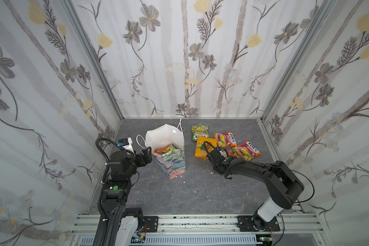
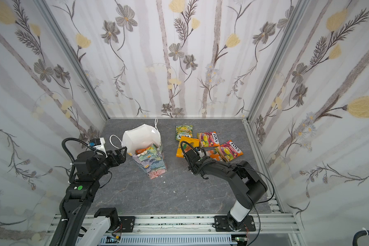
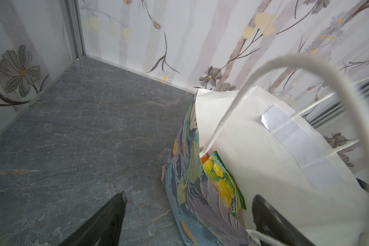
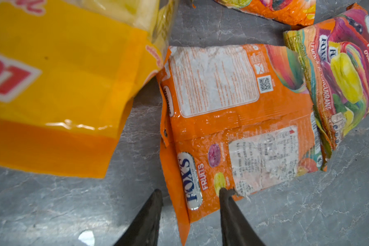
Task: Place the snacks into the paper bag
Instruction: 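Lower the right gripper onto the orange Fox's Fruits packet edge and close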
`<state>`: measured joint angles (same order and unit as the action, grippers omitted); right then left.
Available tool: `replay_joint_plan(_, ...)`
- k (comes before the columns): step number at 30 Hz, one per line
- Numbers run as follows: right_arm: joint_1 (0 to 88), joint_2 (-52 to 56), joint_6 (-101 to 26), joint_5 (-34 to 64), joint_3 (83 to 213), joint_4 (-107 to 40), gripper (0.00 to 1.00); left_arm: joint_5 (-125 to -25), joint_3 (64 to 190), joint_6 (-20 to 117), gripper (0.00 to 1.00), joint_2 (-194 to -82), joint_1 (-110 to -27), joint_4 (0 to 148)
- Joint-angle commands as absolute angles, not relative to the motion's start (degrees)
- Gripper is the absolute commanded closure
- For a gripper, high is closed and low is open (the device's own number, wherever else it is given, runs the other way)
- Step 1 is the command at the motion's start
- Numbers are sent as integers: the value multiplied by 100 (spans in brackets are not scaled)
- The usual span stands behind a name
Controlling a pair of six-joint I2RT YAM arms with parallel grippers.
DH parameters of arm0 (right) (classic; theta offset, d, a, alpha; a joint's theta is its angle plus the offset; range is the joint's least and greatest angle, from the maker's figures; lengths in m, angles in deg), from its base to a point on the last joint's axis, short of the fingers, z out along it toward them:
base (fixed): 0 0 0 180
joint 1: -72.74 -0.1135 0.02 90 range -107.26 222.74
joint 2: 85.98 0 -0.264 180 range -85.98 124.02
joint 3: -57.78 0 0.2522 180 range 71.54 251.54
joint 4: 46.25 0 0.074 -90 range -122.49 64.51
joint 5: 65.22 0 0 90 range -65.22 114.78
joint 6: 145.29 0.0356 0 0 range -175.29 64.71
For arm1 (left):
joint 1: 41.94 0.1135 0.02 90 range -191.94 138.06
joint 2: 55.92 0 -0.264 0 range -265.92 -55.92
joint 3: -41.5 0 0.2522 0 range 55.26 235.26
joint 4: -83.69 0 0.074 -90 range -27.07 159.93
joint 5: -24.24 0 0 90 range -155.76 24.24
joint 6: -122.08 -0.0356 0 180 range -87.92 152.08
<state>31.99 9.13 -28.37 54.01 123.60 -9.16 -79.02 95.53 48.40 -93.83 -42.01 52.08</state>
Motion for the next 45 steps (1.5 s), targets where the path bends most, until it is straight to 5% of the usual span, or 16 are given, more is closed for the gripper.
replay_joint_plan(1,3200,963,-2830,5656,12341,-907,55,-7842,9560,4838,8,-9364,-4195,5292)
replay_joint_plan(19,3414,1315,-3053,5623,12366,-1254,58,-7807,9560,4825,8,-9362,-4200,5288)
replay_joint_plan(37,3442,1272,-3002,5299,12271,-1330,99,-7812,9561,4817,8,-9362,-4194,5288)
replay_joint_plan(45,3467,658,-2971,4767,12104,-1464,100,-7818,9554,4819,8,-9320,-4200,5296)
